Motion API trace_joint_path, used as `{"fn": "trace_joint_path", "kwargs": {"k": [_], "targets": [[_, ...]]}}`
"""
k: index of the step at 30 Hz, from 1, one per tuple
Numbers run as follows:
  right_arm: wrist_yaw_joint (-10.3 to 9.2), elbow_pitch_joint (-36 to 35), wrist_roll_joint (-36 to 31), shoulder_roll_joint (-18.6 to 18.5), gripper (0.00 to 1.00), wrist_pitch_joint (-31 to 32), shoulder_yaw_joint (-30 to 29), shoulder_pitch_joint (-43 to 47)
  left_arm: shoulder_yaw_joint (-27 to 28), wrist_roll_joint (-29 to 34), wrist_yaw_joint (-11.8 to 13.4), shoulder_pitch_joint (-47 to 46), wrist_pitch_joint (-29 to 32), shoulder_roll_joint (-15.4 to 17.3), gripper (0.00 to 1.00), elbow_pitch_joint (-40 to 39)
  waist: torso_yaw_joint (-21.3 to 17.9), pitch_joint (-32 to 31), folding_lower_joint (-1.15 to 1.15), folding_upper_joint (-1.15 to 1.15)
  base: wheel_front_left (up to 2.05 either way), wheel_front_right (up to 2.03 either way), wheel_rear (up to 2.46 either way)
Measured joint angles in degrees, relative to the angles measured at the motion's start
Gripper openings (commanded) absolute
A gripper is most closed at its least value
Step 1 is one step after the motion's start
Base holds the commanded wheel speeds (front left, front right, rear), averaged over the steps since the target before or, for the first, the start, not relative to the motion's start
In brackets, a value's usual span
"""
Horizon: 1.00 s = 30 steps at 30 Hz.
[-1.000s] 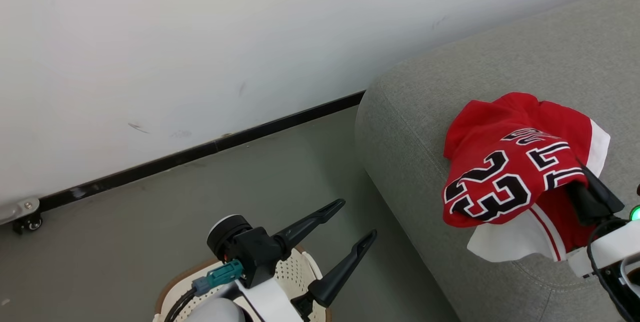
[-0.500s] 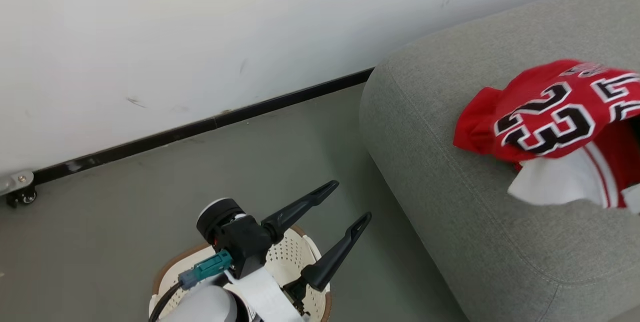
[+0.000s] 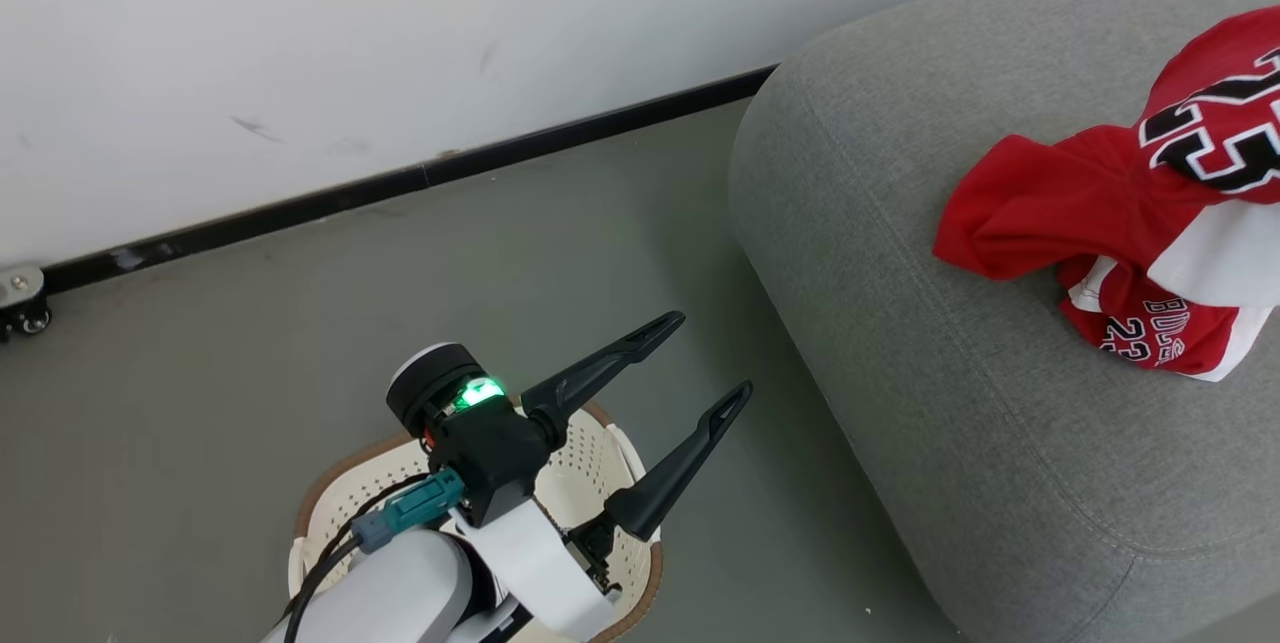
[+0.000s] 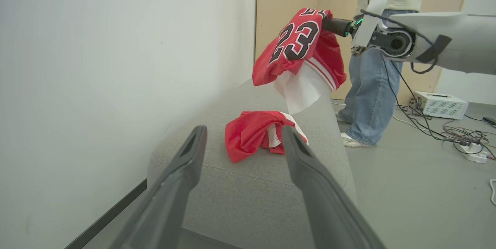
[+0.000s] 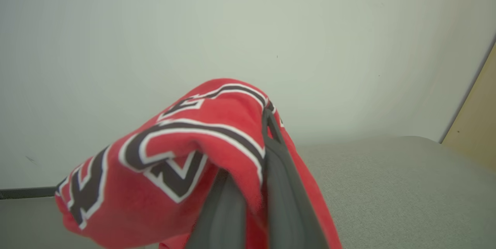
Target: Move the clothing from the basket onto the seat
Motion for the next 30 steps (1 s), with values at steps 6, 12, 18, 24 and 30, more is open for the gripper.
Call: {"fn": "trace_joint_path", "kwargs": {"k": [6, 12, 18, 24, 30], "targets": [[0.01, 2.8, 0.0, -1.5, 0.00, 0.4, -1.4, -2.2, 0.1, 0.3, 0.0, -1.5, 0.8, 0.3, 1.00, -0.8, 0.5, 2.4, 0.00, 0.00, 0.00, 0.00, 0.00], [0.00, 6.0, 0.2, -3.0, 0.00, -0.1, -5.5, -5.7, 0.2, 0.9, 0.0, -3.4, 1.7, 0.8, 1.00, -2.1, 1.0, 4.9, 0.00, 0.00, 0.00, 0.00, 0.00], [0.00, 8.5, 0.3, -4.8, 0.00, -1.4, -7.5, -6.8, 0.3, 1.9, 0.0, -4.9, 2.0, 1.0, 1.00, -3.5, 1.6, 7.2, 0.00, 0.00, 0.00, 0.00, 0.00], [0.00, 11.3, 0.0, -2.6, 0.00, -2.2, -6.6, -6.7, 0.3, 2.2, 0.0, -6.2, 2.3, 1.0, 1.00, -3.9, 2.4, 9.2, 0.00, 0.00, 0.00, 0.00, 0.00], [0.01, 15.4, -1.1, 0.4, 0.00, -2.9, -5.6, -6.5, 0.0, 2.4, 0.0, -7.5, 2.8, 1.1, 1.00, -4.2, 3.3, 11.1, 0.00, 0.00, 0.00, 0.00, 0.00]]}}
